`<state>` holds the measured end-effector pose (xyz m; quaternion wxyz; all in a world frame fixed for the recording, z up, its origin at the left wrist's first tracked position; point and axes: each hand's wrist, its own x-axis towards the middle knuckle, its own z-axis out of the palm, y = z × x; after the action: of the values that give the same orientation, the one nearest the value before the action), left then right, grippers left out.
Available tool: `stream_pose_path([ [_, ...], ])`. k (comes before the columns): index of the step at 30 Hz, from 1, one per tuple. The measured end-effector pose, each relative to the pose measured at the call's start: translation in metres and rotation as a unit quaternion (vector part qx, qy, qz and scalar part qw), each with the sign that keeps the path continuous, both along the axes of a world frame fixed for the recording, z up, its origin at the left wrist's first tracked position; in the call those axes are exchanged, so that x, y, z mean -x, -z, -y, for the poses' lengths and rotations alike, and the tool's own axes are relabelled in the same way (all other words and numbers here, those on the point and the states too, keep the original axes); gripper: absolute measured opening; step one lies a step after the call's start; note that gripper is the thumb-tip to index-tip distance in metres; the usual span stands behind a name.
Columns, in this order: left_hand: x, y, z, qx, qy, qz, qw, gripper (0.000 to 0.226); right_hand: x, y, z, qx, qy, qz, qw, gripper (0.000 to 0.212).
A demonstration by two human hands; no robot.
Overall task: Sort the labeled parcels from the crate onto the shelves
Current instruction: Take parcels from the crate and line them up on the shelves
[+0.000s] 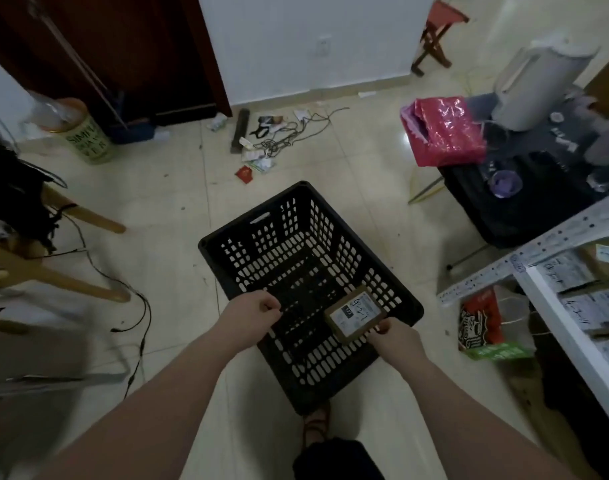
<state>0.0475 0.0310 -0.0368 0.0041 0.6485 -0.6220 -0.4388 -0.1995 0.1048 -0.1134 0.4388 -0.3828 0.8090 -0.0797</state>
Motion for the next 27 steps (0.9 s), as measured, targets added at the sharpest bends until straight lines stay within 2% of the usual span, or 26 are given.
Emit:
stream_pose_path([
  [3, 0.003, 0.031, 0.024, -0.031, 0.002, 0.000, 1.000, 0.016, 0.004, 0.023, 0.030, -0.023, 0.057, 0.030, 0.998, 0.024],
  [6, 0.005, 0.065, 0.042, -0.065, 0.013, 0.008, 0.998, 0.018, 0.002, 0.051, 0.053, -0.062, 0.133, 0.064, 0.987, 0.030],
  [10, 0.008, 0.112, 0.068, -0.107, 0.029, 0.017, 0.994, 0.019, -0.007, 0.092, 0.068, -0.116, 0.235, 0.108, 0.959, 0.052],
  [13, 0.012, 0.153, 0.091, -0.135, 0.049, 0.021, 0.989, 0.018, -0.014, 0.134, 0.073, -0.121, 0.306, 0.114, 0.937, 0.063],
  [16, 0.013, 0.187, 0.110, -0.154, 0.065, 0.014, 0.986, 0.016, -0.023, 0.173, 0.083, -0.123, 0.371, 0.089, 0.916, 0.086],
  [20, 0.010, 0.219, 0.129, -0.177, 0.086, 0.012, 0.980, 0.014, -0.040, 0.218, 0.105, -0.197, 0.397, 0.027, 0.896, 0.126],
  [24, 0.001, 0.240, 0.143, -0.192, 0.106, 0.010, 0.976, 0.019, -0.054, 0.251, 0.127, -0.244, 0.406, -0.026, 0.880, 0.140],
  [27, -0.005, 0.250, 0.149, -0.204, 0.109, 0.015, 0.973, 0.019, -0.059, 0.264, 0.129, -0.252, 0.395, -0.071, 0.881, 0.139],
])
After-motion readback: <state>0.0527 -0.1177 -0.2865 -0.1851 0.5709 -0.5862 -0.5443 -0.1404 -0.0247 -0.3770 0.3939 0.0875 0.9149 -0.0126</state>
